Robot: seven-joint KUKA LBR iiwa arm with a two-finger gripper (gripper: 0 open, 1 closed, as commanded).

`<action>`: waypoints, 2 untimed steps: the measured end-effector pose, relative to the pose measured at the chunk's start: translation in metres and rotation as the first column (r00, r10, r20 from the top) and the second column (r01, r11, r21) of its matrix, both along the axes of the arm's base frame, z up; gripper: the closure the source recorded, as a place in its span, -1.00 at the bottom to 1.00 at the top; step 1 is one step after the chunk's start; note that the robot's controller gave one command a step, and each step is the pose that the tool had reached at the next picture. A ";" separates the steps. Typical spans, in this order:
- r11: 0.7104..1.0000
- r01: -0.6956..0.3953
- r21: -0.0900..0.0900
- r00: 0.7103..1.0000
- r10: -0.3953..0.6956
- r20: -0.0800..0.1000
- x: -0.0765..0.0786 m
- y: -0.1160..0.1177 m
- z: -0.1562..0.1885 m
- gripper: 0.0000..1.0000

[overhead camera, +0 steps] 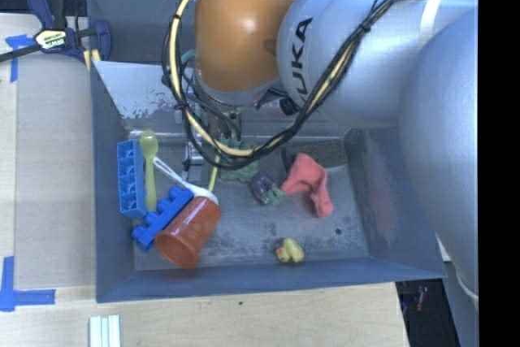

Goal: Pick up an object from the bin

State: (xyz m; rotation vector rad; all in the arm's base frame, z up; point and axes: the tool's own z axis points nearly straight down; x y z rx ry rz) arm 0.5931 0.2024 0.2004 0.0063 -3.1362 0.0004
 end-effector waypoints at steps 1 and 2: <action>1.000 0.004 0.001 1.000 -0.004 0.009 0.002 -0.001 0.005 -1.00; 1.000 -0.027 0.003 1.000 0.027 0.012 -0.022 0.002 -0.059 -1.00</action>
Offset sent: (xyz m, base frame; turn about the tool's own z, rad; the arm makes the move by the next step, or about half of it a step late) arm -0.0414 0.0040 -0.1091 -0.0533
